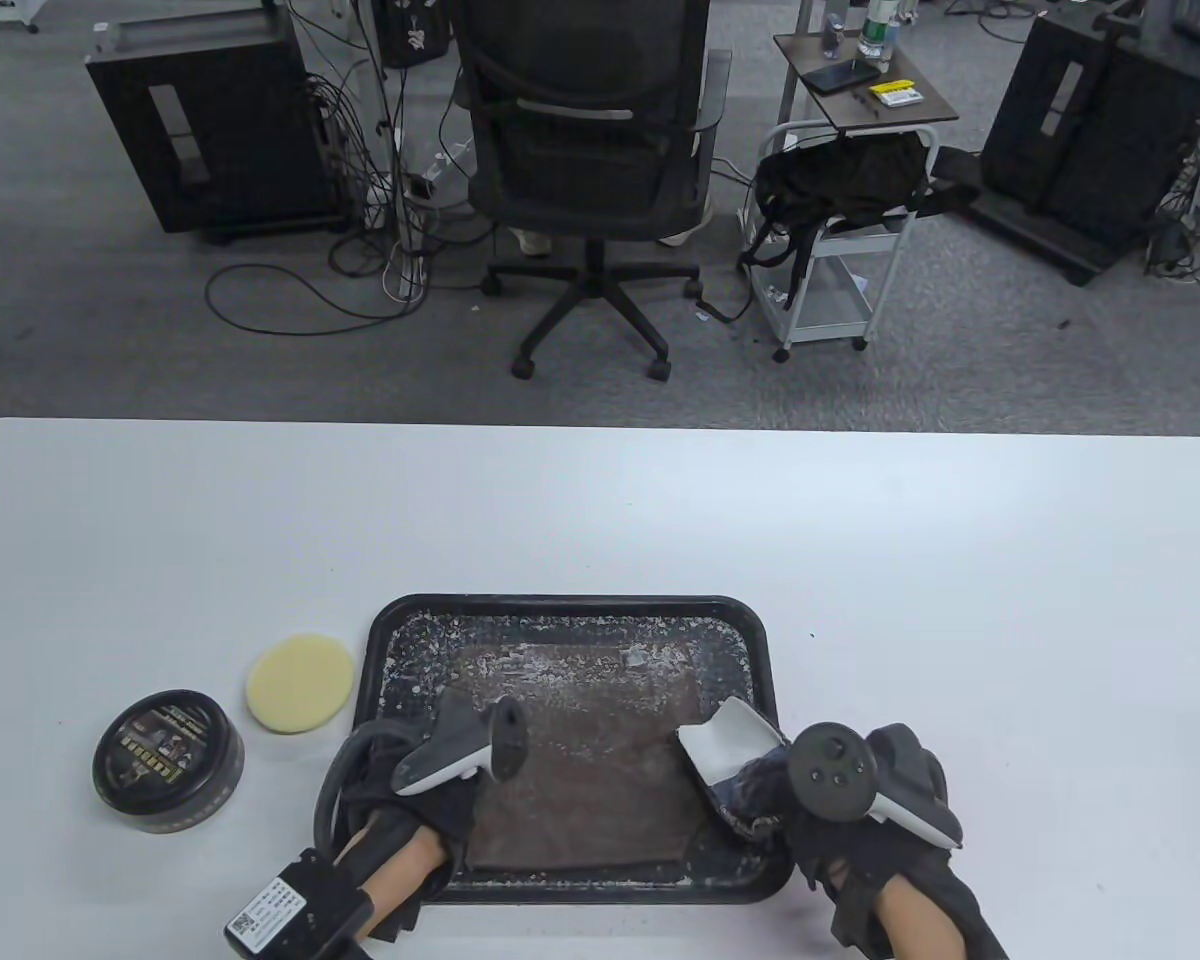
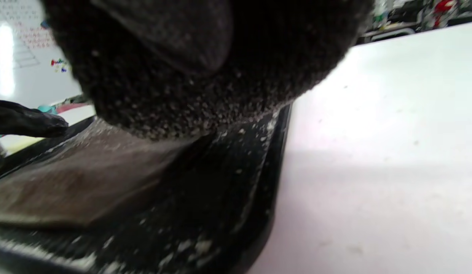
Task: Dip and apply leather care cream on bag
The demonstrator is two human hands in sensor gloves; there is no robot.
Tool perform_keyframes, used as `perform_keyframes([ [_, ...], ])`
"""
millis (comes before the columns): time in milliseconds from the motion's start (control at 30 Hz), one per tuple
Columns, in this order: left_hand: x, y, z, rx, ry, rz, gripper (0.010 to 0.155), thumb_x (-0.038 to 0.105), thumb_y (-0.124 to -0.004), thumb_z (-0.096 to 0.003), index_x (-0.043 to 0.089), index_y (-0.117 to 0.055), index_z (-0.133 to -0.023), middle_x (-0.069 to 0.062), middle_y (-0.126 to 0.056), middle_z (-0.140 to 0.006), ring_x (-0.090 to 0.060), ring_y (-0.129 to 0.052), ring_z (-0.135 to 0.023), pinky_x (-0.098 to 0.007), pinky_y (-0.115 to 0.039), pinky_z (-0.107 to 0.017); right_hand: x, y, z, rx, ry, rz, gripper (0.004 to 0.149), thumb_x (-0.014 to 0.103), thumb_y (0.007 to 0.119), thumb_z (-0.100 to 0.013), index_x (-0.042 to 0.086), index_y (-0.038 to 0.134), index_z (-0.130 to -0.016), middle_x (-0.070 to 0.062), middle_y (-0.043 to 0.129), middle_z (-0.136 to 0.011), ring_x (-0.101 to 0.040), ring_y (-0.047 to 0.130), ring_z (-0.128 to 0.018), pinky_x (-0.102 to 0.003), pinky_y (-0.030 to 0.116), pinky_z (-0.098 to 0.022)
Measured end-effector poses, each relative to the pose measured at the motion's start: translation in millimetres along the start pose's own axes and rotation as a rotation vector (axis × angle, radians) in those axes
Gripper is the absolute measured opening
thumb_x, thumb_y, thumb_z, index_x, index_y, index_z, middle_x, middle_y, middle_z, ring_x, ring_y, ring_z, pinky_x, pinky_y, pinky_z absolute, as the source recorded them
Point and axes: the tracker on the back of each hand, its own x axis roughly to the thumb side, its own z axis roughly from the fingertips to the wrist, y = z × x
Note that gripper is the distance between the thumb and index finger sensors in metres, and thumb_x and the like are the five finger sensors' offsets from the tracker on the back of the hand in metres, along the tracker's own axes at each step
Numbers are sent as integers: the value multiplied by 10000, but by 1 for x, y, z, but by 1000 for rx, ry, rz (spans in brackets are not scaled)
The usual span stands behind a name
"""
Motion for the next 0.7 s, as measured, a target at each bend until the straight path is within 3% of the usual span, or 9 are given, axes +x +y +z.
perform_keyframes([
  [133,41,24,11,133,-67,-113,664,393,-781,-403,315,-509,-1004,21,-544,-1079,-261,-640,-1018,-503,-550,-761,-4,-2,0,-34,22,-6,451,168,803,-366,332,962,-754,61,918,-910,-240,876,-864,-487,696,-654],
  [267,86,40,17,220,-194,-58,624,416,-773,-401,312,-575,-984,15,-636,-1046,-255,-744,-964,-484,-634,-724,-9,-6,0,-81,46,11,454,173,803,-367,329,957,-764,56,916,-913,-245,882,-860,-484,709,-646],
  [400,123,44,14,248,-300,-26,681,513,-754,-388,299,-545,-1000,-21,-629,-1052,-261,-759,-959,-483,-661,-710,-13,-8,1,-117,61,5,453,175,802,-369,329,957,-766,51,915,-915,-247,884,-859,-484,712,-644],
  [533,148,33,3,153,-381,13,818,611,-730,-369,283,-394,-1039,-43,-464,-1105,-291,-611,-1034,-515,-602,-736,-17,-11,2,-139,80,2,454,177,801,-371,330,954,-770,53,916,-915,-246,884,-859,-485,711,-646],
  [667,157,11,-12,-8,-388,17,976,685,-721,-337,260,-198,-1042,-78,-178,-1116,-349,-302,-1086,-606,-376,-766,-21,-12,2,-143,93,-1,454,177,799,-373,327,952,-774,50,914,-917,-249,885,-858,-487,711,-645],
  [700,157,7,-17,-53,-381,7,957,679,-672,-344,264,-151,-1032,-68,-116,-1102,-352,-240,-1081,-614,-345,-765,-21,-12,2,-142,96,0,454,177,799,-373,327,951,-774,49,913,-919,-250,884,-860,-487,712,-645],
])
